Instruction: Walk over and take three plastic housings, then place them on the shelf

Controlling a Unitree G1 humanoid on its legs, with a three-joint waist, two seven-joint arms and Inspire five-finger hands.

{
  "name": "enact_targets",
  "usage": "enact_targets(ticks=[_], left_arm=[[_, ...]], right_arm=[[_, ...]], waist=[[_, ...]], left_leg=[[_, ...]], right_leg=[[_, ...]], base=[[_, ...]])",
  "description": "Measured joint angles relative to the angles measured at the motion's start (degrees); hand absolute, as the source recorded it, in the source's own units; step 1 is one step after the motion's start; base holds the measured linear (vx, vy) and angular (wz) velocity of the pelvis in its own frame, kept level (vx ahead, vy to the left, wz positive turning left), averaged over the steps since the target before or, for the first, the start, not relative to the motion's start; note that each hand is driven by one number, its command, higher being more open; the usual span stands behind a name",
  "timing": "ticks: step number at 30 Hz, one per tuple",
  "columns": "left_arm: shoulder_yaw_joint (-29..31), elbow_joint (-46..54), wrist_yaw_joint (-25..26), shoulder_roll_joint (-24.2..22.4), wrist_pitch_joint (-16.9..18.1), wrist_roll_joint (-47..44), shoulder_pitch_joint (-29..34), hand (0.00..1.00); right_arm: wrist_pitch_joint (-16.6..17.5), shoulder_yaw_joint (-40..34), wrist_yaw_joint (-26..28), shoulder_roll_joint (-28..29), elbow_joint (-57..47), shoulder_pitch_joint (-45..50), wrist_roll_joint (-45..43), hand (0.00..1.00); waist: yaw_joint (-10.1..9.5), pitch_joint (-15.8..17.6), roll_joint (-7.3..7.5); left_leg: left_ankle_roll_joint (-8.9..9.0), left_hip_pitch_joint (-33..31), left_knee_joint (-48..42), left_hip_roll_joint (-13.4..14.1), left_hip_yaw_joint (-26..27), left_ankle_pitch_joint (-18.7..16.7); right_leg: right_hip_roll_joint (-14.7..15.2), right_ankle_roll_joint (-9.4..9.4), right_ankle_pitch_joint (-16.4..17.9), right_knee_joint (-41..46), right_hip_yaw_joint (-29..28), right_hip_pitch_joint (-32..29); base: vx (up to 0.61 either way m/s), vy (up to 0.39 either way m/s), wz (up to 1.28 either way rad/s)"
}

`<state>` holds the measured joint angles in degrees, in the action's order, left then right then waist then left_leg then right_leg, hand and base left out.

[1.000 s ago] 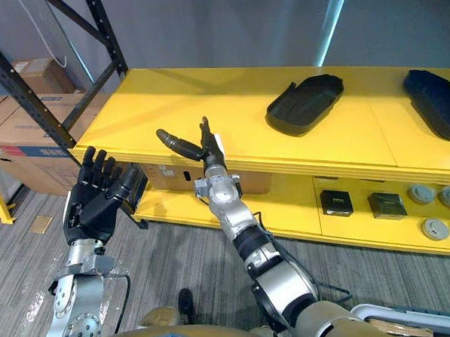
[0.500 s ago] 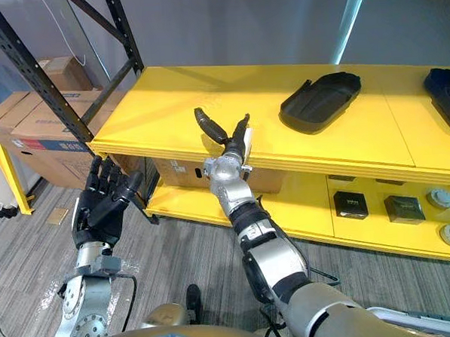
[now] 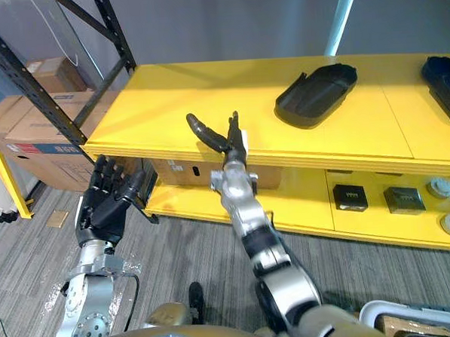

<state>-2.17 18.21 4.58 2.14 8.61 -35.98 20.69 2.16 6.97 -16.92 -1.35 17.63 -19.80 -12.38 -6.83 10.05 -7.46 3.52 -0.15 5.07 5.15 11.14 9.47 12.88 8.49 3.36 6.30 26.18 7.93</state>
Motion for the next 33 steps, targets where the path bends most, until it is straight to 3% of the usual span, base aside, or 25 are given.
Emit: enact_targets(ticks=[4, 7, 9, 13, 18, 19, 20, 21, 22, 27, 32, 33], left_arm=[[4.3, -0.1, -3.1, 0.4, 0.0, 0.1, -0.3, 1.0], [5.2, -0.3, -3.9, 1.9, 0.0, -0.4, -1.1, 1.0], [5.6, -1.4, -4.0, 2.6, 0.1, -0.8, -2.7, 1.0], [7.0, -3.0, -3.3, 2.8, 0.2, -2.1, -3.2, 1.0], [5.7, -3.0, -3.3, 2.8, 0.9, -2.1, -3.2, 1.0], [5.2, -3.0, -3.3, 2.9, 1.6, -2.1, -3.3, 1.0], [4.9, -2.9, -3.3, 3.0, 1.8, -2.1, -3.5, 1.0], [4.8, -2.9, -3.6, 3.0, 2.6, -2.2, -3.6, 1.0], [4.8, -3.1, -3.4, 3.3, 2.9, -2.2, -3.0, 1.0], [4.6, -3.0, -3.1, 3.5, 3.9, -2.2, -2.8, 1.0], [2.9, -3.0, -2.6, 3.5, 4.9, -2.2, -2.1, 1.0], [2.7, -3.0, -2.6, 3.5, 4.9, -2.3, -2.1, 1.0]], right_arm=[[4.5, -10.1, 8.4, -5.2, -8.9, 12.6, -2.6, 1.0], [6.4, -17.0, 12.6, -11.2, -8.9, 14.4, -2.5, 1.0], [7.4, -18.7, 12.6, -14.5, -8.9, 13.5, -2.5, 1.0], [8.3, -18.5, 12.7, -18.1, -8.1, 8.3, -2.2, 1.0], [10.9, -15.3, 14.4, -21.9, -6.9, 7.5, -2.4, 1.0], [11.9, -15.0, 14.4, -22.3, -6.9, 7.5, -2.3, 1.0], [12.5, -15.0, 14.4, -22.4, -6.9, 7.5, -2.1, 1.0], [13.2, -15.0, 14.4, -22.5, -7.4, 7.4, -1.5, 1.0], [13.2, -14.6, 14.1, -22.4, -8.8, 7.4, -0.4, 1.0], [13.3, -13.4, 10.9, -22.4, -12.3, 8.1, 3.3, 1.0], [13.7, -13.1, 11.8, -22.1, -23.2, 9.8, 2.7, 1.0], [15.7, -13.2, 13.6, -22.1, -28.3, 9.1, 2.6, 1.0]], waist=[[2.7, 2.4, 3.03], [4.27, 5.2, 4.62], [4.17, 7.7, 4.91], [4.08, 11.6, 4.75], [4.12, 12.7, 3.99], [4.15, 12.9, 3.94], [4.23, 13.0, 4.17], [4.07, 13.9, 4.4], [4.22, 14.5, 3.92], [4.56, 15.2, 4.07], [4.53, 15.3, 3.81], [4.34, 15.2, 3.71]], left_leg=[[0.03, -2.6, 0.0, -0.4, 0.4, -0.1], [-0.35, -5.8, -0.3, -0.9, 1.6, -0.3], [-0.56, -7.6, -2.5, -0.6, 1.9, -0.5], [-0.77, -11.0, -6.2, 0.2, 1.7, -0.6], [-0.63, -11.8, -6.7, 1.5, 1.8, -0.6], [-0.2, -11.9, -6.4, 1.6, 2.5, -2.1], [-0.64, -12.4, -7.4, 1.6, 3.2, -3.4], [-2.23, -14.0, -14.5, 1.9, 3.5, -4.3], [-1.84, -14.0, -17.2, 2.5, 3.9, -5.6], [-1.71, -14.3, -16.8, 2.5, 3.6, -5.2], [-1.04, -13.3, -15.0, 2.7, 3.8, -4.6], [-1.03, -12.8, -14.5, 2.7, 3.9, -4.3]], right_leg=[[1.1, -0.24, 0.6, 3.1, -0.8, -3.7], [2.2, -0.06, 1.6, 7.0, -1.1, -8.0], [2.9, -0.24, 2.3, 9.3, -1.0, -9.6], [3.3, -1.39, 4.1, 14.6, -1.5, -13.8], [3.0, -2.45, 6.2, 17.9, -1.3, -15.7], [3.2, -2.86, 6.4, 17.5, -1.1, -16.1], [3.9, -2.9, 6.2, 17.2, -0.9, -16.2], [4.2, -3.12, 6.1, 17.8, -1.1, -16.4], [3.5, -2.97, 6.1, 18.9, -1.4, -16.4], [3.5, -2.8, 5.9, 19.6, -1.5, -16.9], [3.1, -3.1, 6.1, 19.7, -1.7, -16.9], [3.0, -3.2, 6.2, 19.6, -1.8, -16.8]], base=[[-0.03, 0.014, -0.02], [-0.1, 0.046, 0.12], [-0.08, 0.033, 0.18], [-0.09, -0.02, -0.03], [-0.07, -0.075, 0.02], [-0.07, -0.035, 0.1], [-0.08, -0.011, 0.04], [-0.05, 0.012, -0.07], [-0.04, -0.007, -0.1], [0.0, -0.01, 0.01], [-0.01, -0.027, -0.02], [-0.01, -0.038, -0.07]])
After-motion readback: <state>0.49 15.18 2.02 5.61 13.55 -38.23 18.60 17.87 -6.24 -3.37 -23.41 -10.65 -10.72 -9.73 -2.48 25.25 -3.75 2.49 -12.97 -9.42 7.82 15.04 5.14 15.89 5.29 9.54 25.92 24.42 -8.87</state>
